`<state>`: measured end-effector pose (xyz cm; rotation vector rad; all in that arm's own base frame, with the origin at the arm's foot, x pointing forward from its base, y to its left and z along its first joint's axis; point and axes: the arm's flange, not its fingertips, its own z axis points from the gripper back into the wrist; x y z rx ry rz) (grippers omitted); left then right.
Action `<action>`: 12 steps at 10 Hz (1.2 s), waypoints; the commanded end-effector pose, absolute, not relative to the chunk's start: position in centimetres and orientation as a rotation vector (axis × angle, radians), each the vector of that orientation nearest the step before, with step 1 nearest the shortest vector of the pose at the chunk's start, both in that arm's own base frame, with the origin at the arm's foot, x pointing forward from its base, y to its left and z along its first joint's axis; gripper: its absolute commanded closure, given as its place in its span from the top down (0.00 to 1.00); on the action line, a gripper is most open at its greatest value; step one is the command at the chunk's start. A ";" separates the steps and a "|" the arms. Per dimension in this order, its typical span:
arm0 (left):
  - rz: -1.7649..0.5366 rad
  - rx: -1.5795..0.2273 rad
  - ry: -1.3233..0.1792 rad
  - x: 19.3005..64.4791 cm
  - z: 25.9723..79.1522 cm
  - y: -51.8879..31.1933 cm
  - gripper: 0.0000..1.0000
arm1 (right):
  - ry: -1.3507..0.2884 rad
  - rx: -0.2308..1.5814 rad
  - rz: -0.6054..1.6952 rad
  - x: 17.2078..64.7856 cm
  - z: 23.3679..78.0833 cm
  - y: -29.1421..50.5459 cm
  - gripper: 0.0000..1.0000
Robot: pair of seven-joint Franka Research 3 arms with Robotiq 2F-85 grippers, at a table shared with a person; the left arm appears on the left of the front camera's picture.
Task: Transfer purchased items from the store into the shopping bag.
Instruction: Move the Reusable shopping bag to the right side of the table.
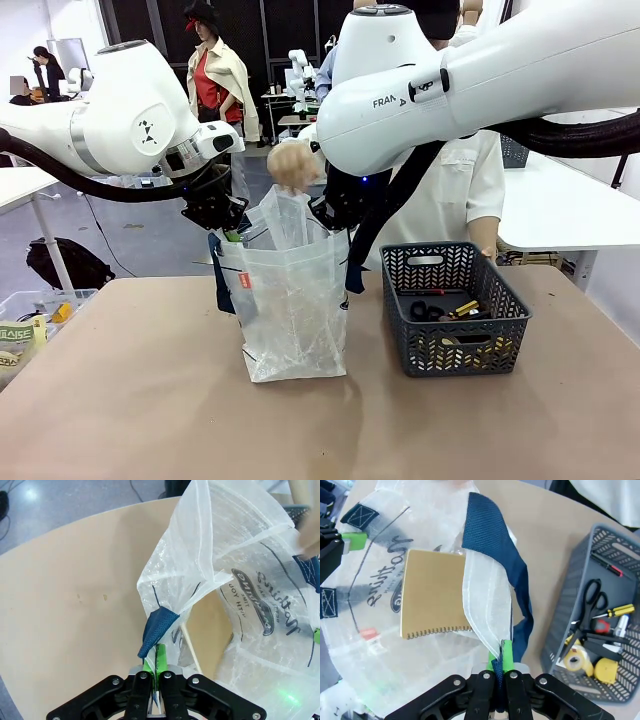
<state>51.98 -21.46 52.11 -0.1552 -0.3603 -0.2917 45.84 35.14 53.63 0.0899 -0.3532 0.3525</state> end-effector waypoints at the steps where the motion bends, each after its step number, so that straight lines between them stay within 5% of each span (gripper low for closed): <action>1: -0.292 -0.162 -0.361 51.8 52.0 -21.5 0.00 | -0.350 0.094 0.346 45.8 53.5 35.0 0.00; 12: -0.292 -0.162 -0.361 51.8 52.0 -21.5 0.00 | -0.350 0.094 0.346 45.8 53.5 35.0 0.00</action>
